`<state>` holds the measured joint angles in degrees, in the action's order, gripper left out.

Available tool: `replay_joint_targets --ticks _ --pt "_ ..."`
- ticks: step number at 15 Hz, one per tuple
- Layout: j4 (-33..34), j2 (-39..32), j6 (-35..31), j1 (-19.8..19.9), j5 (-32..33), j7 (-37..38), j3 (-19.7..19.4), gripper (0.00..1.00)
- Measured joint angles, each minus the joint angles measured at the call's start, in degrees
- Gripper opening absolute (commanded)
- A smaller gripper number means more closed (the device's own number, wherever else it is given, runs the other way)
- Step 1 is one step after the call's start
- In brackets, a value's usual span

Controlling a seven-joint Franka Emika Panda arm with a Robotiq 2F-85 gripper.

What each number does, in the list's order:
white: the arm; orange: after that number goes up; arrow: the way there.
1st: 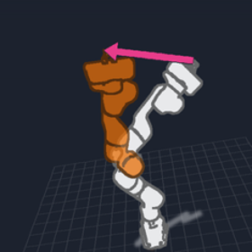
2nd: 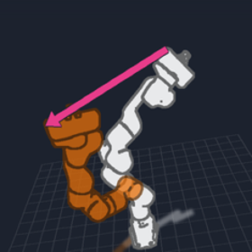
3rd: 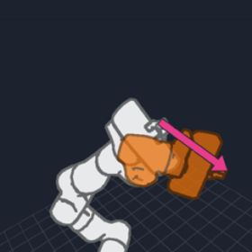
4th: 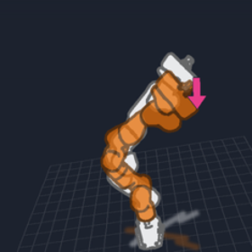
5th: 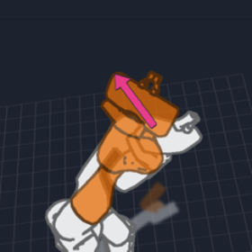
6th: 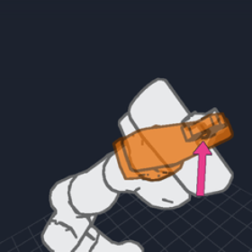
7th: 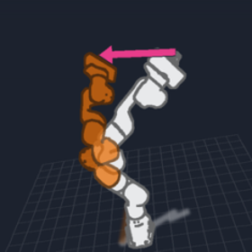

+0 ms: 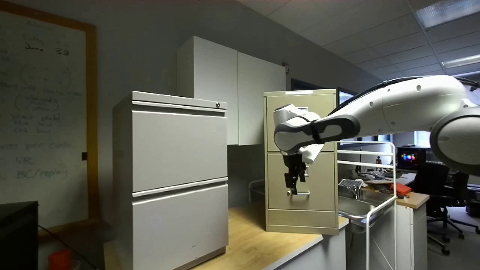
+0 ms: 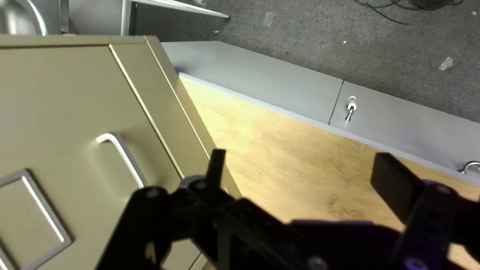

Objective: Open the lower drawer of the file cabinet on the right

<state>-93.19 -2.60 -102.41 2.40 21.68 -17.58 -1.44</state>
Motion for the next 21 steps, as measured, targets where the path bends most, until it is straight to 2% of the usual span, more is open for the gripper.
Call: replay_joint_targets --ticks 7,12,15,21 --pt "19.37 -14.71 2.27 3.73 -4.12 -16.53 -1.2 1.0" --pt "31.45 -24.06 7.64 7.66 -7.69 -23.36 -1.38 1.0" --pt "37.74 -29.0 9.77 8.98 -8.73 -24.11 -1.42 1.0" --pt "45.18 -35.82 6.97 8.68 -8.49 -16.74 -1.83 1.0"
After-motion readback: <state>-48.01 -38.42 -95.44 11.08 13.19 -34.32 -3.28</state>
